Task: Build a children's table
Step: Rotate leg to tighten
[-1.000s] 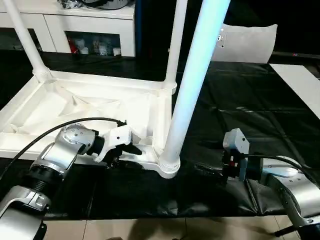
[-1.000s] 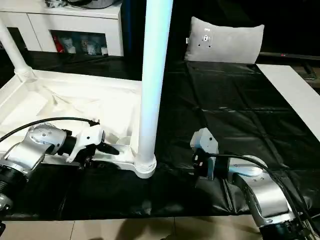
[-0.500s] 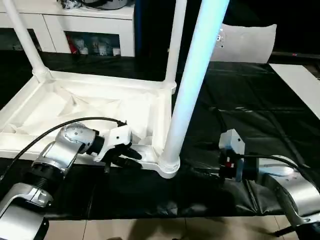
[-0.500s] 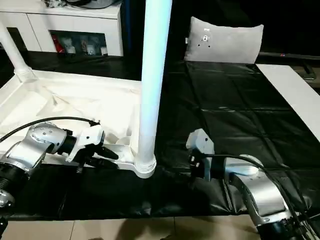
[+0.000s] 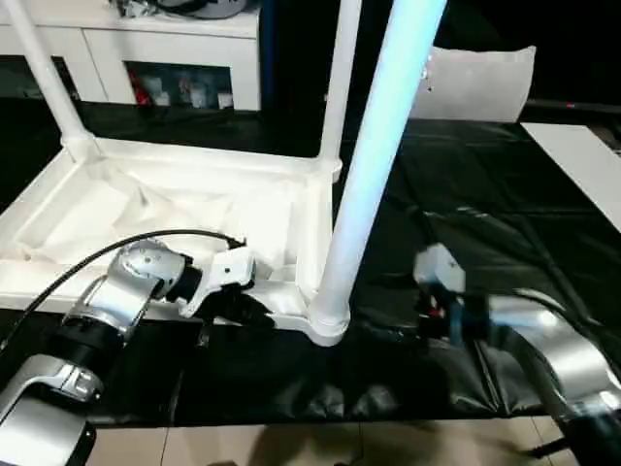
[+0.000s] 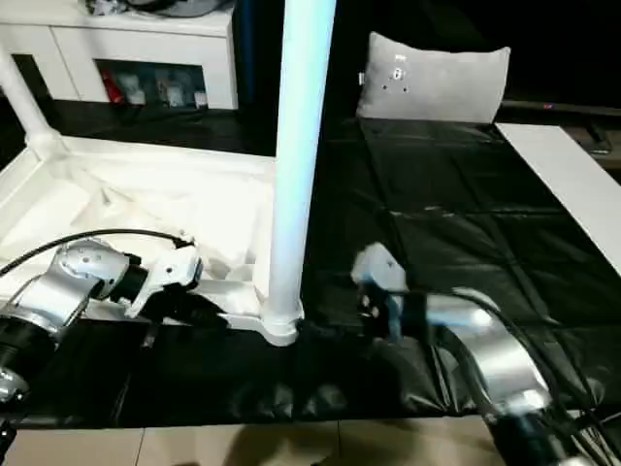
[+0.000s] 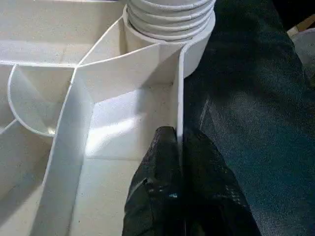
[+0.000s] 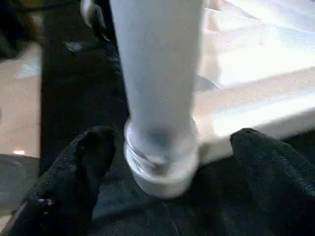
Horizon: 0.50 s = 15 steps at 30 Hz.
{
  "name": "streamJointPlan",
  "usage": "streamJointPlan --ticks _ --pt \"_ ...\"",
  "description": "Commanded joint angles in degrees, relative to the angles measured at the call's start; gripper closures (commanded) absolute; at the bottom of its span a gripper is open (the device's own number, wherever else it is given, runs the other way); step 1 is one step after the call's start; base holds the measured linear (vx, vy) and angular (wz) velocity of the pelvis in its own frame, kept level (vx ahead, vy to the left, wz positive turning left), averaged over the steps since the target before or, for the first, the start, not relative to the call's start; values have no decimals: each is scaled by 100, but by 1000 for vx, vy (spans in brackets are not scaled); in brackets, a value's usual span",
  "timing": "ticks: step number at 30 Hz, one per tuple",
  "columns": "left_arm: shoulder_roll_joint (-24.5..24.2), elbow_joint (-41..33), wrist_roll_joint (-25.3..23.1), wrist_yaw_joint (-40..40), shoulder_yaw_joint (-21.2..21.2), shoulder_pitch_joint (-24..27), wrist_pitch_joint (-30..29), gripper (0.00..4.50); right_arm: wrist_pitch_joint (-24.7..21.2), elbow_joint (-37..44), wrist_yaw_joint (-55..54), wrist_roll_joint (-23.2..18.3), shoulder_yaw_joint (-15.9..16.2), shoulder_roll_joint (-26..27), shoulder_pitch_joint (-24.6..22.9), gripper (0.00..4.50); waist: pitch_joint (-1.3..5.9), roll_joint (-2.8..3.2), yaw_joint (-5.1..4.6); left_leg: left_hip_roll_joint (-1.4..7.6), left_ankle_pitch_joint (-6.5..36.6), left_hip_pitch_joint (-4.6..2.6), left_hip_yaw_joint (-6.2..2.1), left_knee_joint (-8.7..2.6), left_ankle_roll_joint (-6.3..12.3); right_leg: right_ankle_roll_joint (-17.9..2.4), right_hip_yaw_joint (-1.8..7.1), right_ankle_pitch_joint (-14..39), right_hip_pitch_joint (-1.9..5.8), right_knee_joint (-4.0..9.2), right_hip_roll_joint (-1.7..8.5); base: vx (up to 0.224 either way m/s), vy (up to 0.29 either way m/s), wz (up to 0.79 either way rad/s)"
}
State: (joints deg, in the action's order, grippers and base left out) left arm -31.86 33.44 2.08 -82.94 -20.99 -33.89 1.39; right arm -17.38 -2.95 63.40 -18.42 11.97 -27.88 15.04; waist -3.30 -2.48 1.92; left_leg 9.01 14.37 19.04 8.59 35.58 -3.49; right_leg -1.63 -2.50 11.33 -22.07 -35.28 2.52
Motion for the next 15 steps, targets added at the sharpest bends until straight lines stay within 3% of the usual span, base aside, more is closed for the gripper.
streamJointPlan --ticks 1,5,12,15 --pt "88 -121 48 -82 -66 -25 -37 450 38 -184 162 31 96 -57 137 55 325 60 14 456 396 41 -102 -490 236 -1631 338 684 298 358 651 0 0 0" --pt "176 -348 87 -136 -131 55 -103 450 61 -629 442 47 223 37 469 89 346 31 37 452 93 32 -74 -466 369 -1732 330 271 302 307 654 0 0 0" --pt "320 -448 90 -103 -147 116 -80 450 -21 -1269 739 -71 188 232 890 162 350 29 73 457 27 14 -46 -461 430 -1739 314 271 285 305 649 0 0 0" --pt "342 -434 64 -97 -139 110 -78 450 22 -1396 811 -84 197 258 961 172 351 38 89 457 88 17 -35 -465 414 -1738 312 295 289 302 650 0 0 0"
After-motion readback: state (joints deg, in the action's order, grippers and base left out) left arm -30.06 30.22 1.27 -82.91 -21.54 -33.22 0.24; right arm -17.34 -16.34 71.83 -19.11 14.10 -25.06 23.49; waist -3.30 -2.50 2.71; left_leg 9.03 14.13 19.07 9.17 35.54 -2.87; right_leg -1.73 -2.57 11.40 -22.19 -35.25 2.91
